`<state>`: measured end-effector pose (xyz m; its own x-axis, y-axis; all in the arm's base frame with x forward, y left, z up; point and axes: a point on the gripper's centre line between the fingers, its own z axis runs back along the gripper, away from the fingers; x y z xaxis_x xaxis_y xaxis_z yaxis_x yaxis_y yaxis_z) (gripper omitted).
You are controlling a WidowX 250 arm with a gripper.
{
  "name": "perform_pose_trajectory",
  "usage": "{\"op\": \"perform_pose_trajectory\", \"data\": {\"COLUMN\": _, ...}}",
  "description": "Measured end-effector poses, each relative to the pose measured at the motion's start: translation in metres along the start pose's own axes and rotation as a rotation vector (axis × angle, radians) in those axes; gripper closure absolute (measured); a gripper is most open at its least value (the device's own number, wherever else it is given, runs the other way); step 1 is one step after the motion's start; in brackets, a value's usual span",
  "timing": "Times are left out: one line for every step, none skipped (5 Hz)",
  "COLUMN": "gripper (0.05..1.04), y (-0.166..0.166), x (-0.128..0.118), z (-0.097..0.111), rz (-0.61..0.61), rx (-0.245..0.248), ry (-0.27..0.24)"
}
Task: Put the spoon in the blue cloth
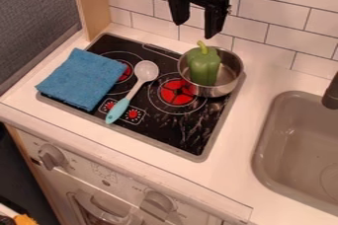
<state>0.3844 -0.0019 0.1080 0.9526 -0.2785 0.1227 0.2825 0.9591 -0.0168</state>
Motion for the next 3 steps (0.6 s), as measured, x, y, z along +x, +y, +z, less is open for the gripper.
{"op": "perform_pose_trajectory", "data": {"gripper": 0.082, "y": -0.001, "x": -0.006, "z": -0.015, "rz": 0.002, "rx": -0.013, "ry": 0.041}}
{"op": "perform_pose_trajectory", "data": {"gripper": 0.082, "y": -0.004, "x": -0.037, "z": -0.020, "rz": 0.024, "rx": -0.013, "ry": 0.058}}
{"op": "perform_pose_trajectory", "data": {"gripper": 0.082, "y": -0.002, "x": -0.075, "z": 0.007, "rz": 0.068, "rx": 0.030, "ry": -0.004}}
